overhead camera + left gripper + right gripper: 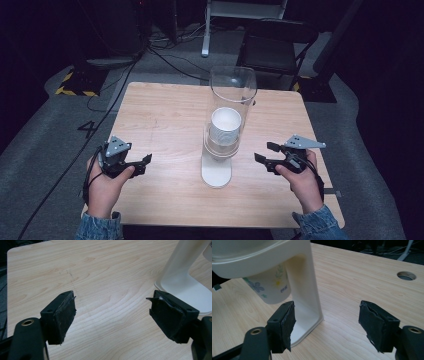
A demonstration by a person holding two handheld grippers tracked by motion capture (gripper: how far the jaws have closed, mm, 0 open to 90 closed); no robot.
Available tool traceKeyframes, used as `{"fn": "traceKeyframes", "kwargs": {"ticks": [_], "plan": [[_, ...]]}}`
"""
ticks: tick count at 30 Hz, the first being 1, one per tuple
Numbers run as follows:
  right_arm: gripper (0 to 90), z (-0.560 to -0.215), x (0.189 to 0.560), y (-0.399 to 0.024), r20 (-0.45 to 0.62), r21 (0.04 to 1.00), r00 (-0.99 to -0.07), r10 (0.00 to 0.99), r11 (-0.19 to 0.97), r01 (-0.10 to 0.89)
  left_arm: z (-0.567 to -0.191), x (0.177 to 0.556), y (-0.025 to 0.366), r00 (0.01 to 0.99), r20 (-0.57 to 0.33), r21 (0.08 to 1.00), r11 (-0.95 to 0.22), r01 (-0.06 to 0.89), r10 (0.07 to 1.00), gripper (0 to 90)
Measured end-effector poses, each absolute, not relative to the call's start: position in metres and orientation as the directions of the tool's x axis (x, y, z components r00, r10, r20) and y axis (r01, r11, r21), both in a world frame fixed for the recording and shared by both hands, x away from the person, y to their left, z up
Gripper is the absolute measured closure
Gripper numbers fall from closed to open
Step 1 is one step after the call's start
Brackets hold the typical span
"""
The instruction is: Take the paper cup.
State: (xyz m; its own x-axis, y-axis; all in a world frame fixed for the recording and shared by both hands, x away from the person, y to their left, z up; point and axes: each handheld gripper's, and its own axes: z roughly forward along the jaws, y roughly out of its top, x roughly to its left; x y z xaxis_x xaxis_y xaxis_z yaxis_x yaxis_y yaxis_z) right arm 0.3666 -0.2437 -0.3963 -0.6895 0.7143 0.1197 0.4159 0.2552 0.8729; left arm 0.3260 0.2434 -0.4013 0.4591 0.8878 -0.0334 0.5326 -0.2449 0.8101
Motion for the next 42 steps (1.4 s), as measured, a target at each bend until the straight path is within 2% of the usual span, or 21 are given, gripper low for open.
{"fn": "traceKeyframes", "kwargs": {"ticks": [10, 17, 25, 34, 42], "plan": [[29.3, -0.399, 0.366, -0.218, 0.112, 0.865, -0.735, 0.668, 0.298, 0.403, -0.403, 0.326, 0.243, 0.462, -0.033, 0.806, -0.249, 0.536, 0.886, 20.6], [25.3, -0.405, 0.367, -0.193, 0.108, 0.862, -0.776, 0.621, 0.330, 0.384, -0.404, 0.327, 0.243, 0.467, -0.042, 0.805, -0.247, 0.539, 0.883, 20.3], [23.3, -0.413, 0.369, -0.167, 0.115, 0.875, -0.807, 0.579, 0.326, 0.359, -0.404, 0.326, 0.244, 0.467, -0.040, 0.805, -0.248, 0.540, 0.884, 20.2], [23.0, -0.421, 0.372, -0.146, 0.099, 0.887, -0.811, 0.577, 0.318, 0.335, -0.405, 0.326, 0.244, 0.469, -0.042, 0.804, -0.248, 0.540, 0.882, 19.9], [26.6, -0.434, 0.376, -0.134, 0.081, 0.911, -0.791, 0.607, 0.276, 0.305, -0.405, 0.326, 0.244, 0.470, -0.042, 0.805, -0.249, 0.539, 0.882, 19.9]]}}
